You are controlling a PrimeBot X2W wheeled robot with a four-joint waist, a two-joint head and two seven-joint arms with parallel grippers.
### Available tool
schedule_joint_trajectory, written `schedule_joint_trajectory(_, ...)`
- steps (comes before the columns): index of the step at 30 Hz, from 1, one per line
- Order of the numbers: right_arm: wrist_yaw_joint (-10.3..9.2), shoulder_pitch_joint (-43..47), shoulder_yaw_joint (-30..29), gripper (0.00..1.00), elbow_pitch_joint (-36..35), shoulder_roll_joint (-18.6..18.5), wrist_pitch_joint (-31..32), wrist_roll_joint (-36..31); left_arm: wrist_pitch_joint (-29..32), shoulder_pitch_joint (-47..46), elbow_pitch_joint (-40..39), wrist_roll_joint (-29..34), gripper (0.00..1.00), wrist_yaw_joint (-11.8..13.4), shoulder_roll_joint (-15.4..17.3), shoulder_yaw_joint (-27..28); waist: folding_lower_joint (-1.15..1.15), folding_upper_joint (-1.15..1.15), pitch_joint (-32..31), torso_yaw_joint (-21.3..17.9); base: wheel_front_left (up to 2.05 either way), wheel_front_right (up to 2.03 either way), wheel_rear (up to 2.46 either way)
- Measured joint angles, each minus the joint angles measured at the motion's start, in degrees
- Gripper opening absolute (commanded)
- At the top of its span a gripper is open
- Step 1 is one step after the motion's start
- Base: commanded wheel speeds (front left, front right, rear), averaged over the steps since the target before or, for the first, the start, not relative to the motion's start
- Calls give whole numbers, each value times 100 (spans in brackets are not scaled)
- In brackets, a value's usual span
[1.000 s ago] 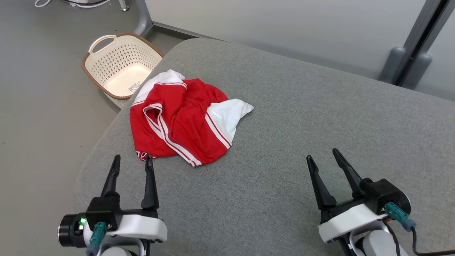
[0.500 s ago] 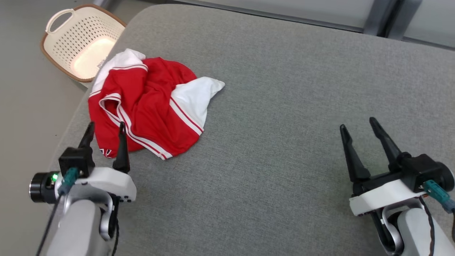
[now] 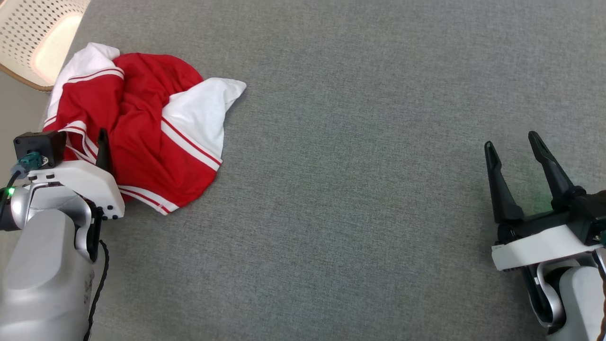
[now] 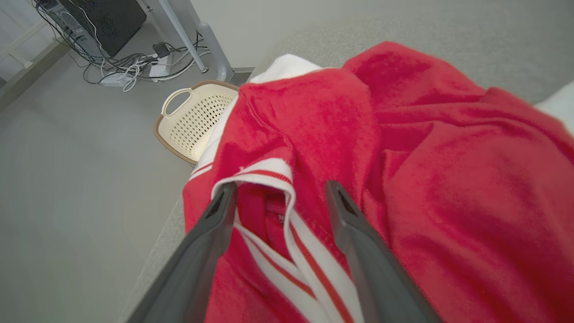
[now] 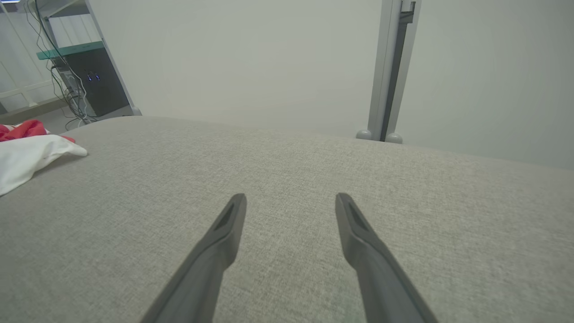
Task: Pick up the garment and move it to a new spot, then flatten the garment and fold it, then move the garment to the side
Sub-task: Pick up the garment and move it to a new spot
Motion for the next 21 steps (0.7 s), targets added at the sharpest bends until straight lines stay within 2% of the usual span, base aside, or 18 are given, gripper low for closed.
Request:
schedule_joint_trajectory(3, 0, 25, -52, 100, -35, 0, 2, -24, -14, -142, 354, -12, 100, -9, 13, -4, 0, 0, 90, -83, 0, 0, 0)
schedule_joint_trajectory(4, 0, 32, -68, 100, -40, 0, 9, -25, -16, -181, 450, -41, 56, -16, 19, 5, 0, 0, 106, -101, 0, 0, 0)
schedule_joint_trajectory(5, 0, 35, -78, 100, -43, -1, 10, -26, -35, -227, 538, -67, 7, -16, 21, 13, 0, 0, 114, -116, 0, 0, 0)
schedule_joint_trajectory(6, 0, 35, -78, 100, -43, -1, 10, -26, -35, -227, 538, -67, 0, -16, 21, 13, 0, 0, 114, -116, 0, 0, 0)
schedule_joint_trajectory(11, 0, 29, -111, 100, -4, 47, -4, -30, -527, -367, 665, -91, 0, -33, 42, 7, 0, 0, 28, -162, 0, 0, 0)
schedule_joint_trajectory(14, 0, 27, -66, 100, 88, 148, -75, -26, -840, -372, 445, -90, 0, -81, 23, -14, 0, 0, -105, -189, 0, 0, 0)
schedule_joint_trajectory(18, 0, 29, -36, 100, 326, 286, -215, 4, -1032, -382, -576, -35, 0, 179, 44, 122, 0, 0, -356, -229, 0, 0, 0)
schedule_joint_trajectory(21, 0, 35, 14, 100, 510, 402, -320, 51, -1045, -238, -1452, 100, 0, 255, 90, 132, 0, 0, -583, -260, 0, 0, 0)
